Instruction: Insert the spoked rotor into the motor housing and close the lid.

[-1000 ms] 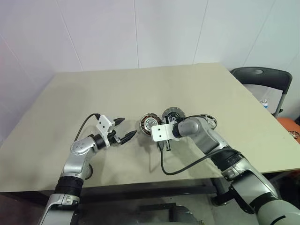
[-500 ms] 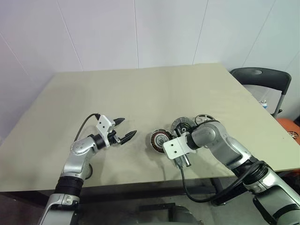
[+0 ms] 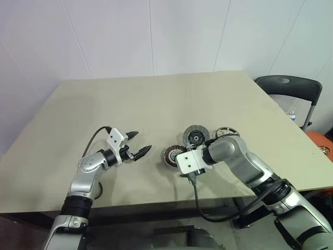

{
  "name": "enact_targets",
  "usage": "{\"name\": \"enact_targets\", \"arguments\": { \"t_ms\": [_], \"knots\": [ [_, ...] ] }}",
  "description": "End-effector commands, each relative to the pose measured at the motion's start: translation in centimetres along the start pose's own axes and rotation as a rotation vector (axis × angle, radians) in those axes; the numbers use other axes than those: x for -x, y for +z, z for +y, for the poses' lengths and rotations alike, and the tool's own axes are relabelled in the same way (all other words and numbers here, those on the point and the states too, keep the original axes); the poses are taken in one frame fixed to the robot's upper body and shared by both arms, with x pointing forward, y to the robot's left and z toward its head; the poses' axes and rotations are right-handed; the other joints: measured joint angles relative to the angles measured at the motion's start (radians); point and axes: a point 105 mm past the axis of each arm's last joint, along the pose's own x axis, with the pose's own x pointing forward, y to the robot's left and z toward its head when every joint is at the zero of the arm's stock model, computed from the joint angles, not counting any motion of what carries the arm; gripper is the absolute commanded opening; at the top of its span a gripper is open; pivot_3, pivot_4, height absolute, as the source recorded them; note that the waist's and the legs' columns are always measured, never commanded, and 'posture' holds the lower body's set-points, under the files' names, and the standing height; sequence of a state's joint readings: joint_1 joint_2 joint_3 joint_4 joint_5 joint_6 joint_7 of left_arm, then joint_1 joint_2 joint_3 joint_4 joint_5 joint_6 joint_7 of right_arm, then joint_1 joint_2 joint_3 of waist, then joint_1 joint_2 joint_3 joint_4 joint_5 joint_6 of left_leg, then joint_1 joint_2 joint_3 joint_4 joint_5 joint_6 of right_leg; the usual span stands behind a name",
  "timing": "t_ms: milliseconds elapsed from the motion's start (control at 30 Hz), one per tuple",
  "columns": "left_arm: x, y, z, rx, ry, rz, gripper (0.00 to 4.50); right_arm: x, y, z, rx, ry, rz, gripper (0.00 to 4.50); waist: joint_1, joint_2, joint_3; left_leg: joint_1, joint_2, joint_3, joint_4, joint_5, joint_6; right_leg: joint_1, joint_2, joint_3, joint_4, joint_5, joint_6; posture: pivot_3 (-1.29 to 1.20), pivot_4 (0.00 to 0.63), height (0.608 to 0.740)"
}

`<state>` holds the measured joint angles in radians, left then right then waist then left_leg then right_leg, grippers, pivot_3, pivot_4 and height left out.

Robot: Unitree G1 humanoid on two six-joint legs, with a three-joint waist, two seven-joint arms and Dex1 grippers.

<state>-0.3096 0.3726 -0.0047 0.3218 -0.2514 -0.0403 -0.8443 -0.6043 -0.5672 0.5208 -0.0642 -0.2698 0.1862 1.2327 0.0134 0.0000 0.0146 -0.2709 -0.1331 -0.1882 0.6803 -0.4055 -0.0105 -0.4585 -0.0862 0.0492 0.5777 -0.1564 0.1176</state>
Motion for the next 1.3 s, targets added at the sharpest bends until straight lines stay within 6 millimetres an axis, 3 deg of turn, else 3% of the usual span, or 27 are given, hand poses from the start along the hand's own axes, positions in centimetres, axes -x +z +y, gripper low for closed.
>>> {"name": "enact_targets", "arguments": {
  "t_ms": [33,167,267,367,433,600,733,1100,1300],
  "knots": [
    [0.1,1.0,0.5,-0.033,0.012,-0.034,4.50,3.0,2.5,-4.0,-0.037,-0.141,-0.128,2.75,0.001,0.000,0.000,0.000,0.000,0.000,0.000,0.000,0.000,0.000,0.000,0.000,0.000,0.000,0.000,0.00,0.000,0.740],
    [0.1,1.0,0.4,-0.031,0.011,-0.034,4.50,6.1,3.5,-6.9,-0.191,-0.236,-0.279,2.75,0.003,-0.001,0.000,0.000,0.000,0.000,0.000,0.000,0.000,0.000,0.000,0.000,0.000,0.000,0.000,0.00,0.000,0.740],
    [0.1,1.0,0.3,-0.030,0.014,-0.037,4.50,9.0,1.1,-8.8,-0.329,-0.356,-0.285,2.75,0.003,-0.001,0.000,0.000,0.000,0.000,0.000,0.000,0.000,0.000,0.000,0.000,-0.001,0.001,-0.001,0.00,0.000,0.740],
    [0.2,0.9,0.2,-0.028,0.016,-0.038,4.50,10.7,-0.9,-9.4,-0.413,-0.426,-0.271,2.75,0.005,-0.001,0.000,0.000,0.000,0.000,0.000,0.000,0.001,0.000,0.000,0.000,-0.002,0.001,-0.001,0.00,0.000,0.740],
    [0.3,0.6,0.1,-0.020,0.019,-0.035,4.50,12.7,-3.1,-8.6,-0.542,-0.472,-0.297,2.75,0.002,-0.001,0.000,-0.001,0.000,0.001,-0.001,0.000,0.001,-0.001,0.000,0.000,-0.002,0.001,-0.001,0.00,0.000,0.740],
    [0.3,0.5,-0.3,-0.010,0.004,-0.035,4.50,15.5,-5.6,-5.4,-0.721,-0.518,-0.375,2.75,0.014,-0.001,0.000,-0.002,0.001,0.001,-0.001,-0.001,0.001,-0.001,0.000,0.000,-0.003,0.001,-0.001,0.00,0.000,0.740],
    [-0.1,0.8,-0.2,-0.018,-0.014,-0.038,4.50,16.1,-7.1,-2.9,-0.747,-0.554,-0.324,2.75,0.024,-0.001,0.000,-0.001,0.002,0.004,-0.001,-0.001,0.002,0.000,0.000,0.000,-0.003,0.001,0.001,0.00,0.000,0.740],
    [-1.0,1.8,-0.7,-0.027,-0.092,-0.060,4.50,13.7,-11.7,3.2,-0.799,-0.659,-0.048,2.75,0.028,-0.002,0.001,0.002,0.002,0.007,0.001,-0.001,0.002,0.005,0.000,0.001,-0.004,0.003,0.003,0.00,0.000,0.740],
    [-0.8,1.8,-0.6,-0.036,-0.107,-0.050,4.50,13.1,-13.6,5.7,-0.895,-0.680,-0.007,2.75,0.029,-0.001,0.001,0.002,0.003,0.006,0.001,-0.001,0.003,0.011,0.002,0.001,-0.007,0.003,0.003,0.00,0.000,0.740]
  ]
}}
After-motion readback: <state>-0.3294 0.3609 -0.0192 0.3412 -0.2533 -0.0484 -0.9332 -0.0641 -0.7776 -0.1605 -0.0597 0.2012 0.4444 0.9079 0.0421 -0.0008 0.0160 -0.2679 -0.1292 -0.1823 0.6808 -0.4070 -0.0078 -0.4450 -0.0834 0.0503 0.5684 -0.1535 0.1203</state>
